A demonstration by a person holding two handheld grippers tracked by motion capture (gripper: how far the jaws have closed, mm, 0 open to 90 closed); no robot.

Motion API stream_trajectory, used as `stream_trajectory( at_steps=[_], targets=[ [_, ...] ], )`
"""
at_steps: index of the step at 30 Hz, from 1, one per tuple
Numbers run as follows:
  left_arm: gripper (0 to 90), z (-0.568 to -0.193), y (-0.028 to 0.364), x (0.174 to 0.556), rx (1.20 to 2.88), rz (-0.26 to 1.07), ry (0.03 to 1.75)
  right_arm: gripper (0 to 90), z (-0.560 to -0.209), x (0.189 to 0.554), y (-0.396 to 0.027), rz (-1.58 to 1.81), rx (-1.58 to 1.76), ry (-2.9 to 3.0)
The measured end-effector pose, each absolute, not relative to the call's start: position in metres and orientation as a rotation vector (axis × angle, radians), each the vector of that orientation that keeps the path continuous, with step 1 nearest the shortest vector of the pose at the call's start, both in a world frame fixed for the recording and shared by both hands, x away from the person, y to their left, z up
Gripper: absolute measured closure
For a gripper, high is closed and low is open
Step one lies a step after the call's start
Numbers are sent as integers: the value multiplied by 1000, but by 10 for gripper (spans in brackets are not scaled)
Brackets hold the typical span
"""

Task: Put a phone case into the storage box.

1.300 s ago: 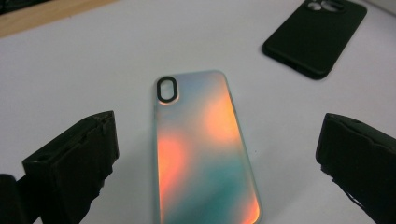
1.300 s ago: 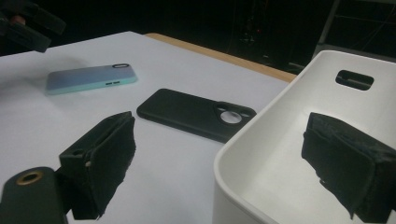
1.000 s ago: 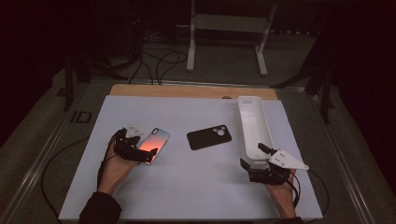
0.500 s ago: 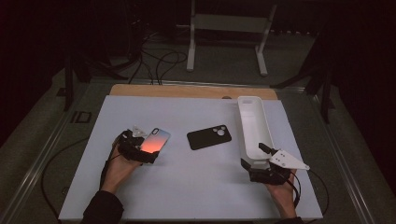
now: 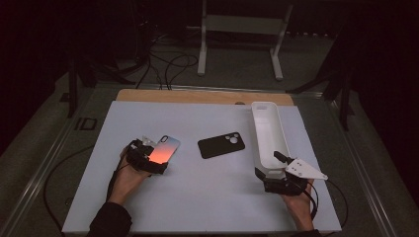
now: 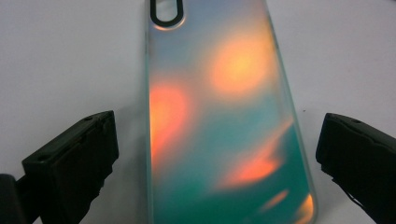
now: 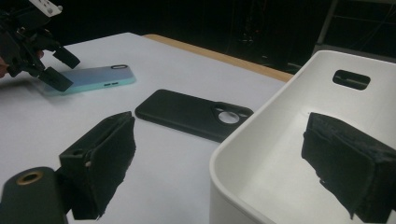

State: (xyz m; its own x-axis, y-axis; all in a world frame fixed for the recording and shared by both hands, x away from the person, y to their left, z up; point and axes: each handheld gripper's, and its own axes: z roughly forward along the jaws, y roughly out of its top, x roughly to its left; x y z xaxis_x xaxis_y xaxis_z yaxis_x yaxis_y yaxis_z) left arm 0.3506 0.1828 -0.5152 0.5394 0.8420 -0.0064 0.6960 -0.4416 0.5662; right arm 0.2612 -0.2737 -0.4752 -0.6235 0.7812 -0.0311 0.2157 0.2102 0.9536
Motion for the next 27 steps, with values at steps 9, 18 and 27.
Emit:
stream_trajectory(
  at_steps=[9, 18, 27],
  targets=[
    [0, -521, 181, 354, 2288, 357, 1259, 96, -476, 261, -273, 1422, 920, 1971],
    [89, -517, 179, 354, 2328, 328, 1232, 96, -476, 262, -273, 1424, 918, 1971],
    [139, -512, 176, 359, 2384, 287, 1253, 96, -475, 262, -272, 1420, 917, 1972]
  ],
)
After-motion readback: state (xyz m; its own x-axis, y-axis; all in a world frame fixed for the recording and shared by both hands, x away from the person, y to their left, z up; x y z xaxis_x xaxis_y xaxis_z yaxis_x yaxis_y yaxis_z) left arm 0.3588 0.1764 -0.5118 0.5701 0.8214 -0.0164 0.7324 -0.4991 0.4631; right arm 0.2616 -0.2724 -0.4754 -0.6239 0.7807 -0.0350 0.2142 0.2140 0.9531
